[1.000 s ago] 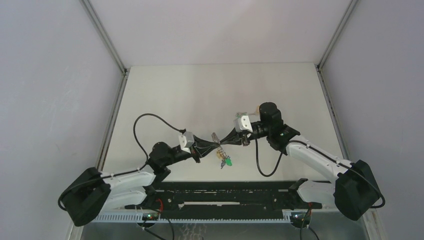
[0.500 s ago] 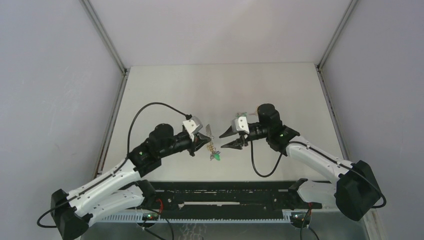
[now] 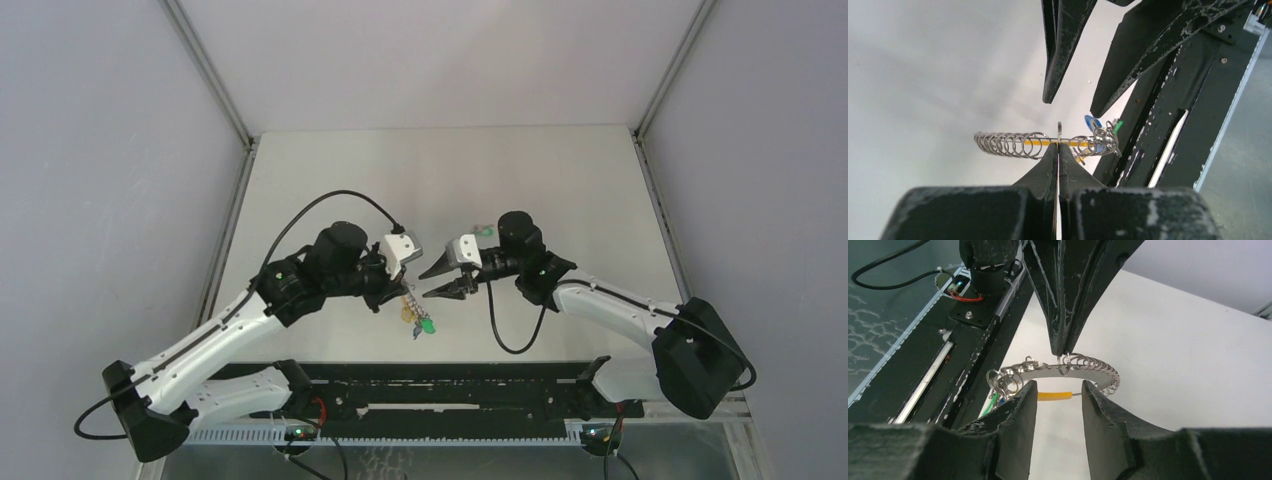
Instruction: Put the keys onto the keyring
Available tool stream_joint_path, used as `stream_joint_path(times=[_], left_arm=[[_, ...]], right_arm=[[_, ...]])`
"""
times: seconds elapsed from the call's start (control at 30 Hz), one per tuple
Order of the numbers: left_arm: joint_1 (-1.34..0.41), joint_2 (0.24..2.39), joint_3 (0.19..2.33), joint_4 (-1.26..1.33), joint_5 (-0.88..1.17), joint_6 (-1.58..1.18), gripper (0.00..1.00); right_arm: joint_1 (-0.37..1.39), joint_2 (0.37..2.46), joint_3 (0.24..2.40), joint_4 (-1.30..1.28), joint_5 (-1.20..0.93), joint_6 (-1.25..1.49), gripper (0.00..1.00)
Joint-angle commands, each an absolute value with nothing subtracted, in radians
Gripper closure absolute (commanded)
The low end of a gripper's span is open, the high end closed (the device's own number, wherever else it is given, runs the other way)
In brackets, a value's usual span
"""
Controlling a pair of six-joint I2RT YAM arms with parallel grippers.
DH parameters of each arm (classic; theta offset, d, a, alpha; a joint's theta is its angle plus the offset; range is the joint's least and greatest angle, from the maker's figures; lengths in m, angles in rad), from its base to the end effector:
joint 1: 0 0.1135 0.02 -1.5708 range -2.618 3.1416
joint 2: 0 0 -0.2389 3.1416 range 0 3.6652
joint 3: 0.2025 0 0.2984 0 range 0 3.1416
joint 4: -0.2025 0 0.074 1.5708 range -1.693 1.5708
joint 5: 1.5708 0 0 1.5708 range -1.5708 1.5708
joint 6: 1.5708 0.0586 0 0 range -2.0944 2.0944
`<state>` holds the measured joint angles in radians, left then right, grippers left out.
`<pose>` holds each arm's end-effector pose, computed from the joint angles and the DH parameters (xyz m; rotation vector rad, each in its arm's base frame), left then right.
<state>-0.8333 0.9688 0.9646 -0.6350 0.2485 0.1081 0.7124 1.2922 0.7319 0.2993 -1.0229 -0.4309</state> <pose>0.1791 -0.2186 0.2912 1.1548 1.9556 -0.6689 0.2207 0.2567 0.2117 -1.5303 1.0295 1.1237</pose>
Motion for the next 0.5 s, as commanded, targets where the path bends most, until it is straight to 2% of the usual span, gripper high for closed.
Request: stream_joint_path(times=[0.0,0.33,0.47], left_arm=[[-0.841,0.988,1.073,-0.702,0.282,0.15,1.0],[-0.857,1.029,1.139,-0.755,0.29,0.164,1.0],[-0.859,1.036,1.144,-0.755,0.282,0.164,1.0]], right_arm=[[0.729,1.313,0.738,0.442,-1.042,-0.342,0.63],[0.758,1.368,0.738,0.562,-1.07,-0.262,0.68],[0.759,1.37,0.739,0.572,-1.087,-0.253,0.77]])
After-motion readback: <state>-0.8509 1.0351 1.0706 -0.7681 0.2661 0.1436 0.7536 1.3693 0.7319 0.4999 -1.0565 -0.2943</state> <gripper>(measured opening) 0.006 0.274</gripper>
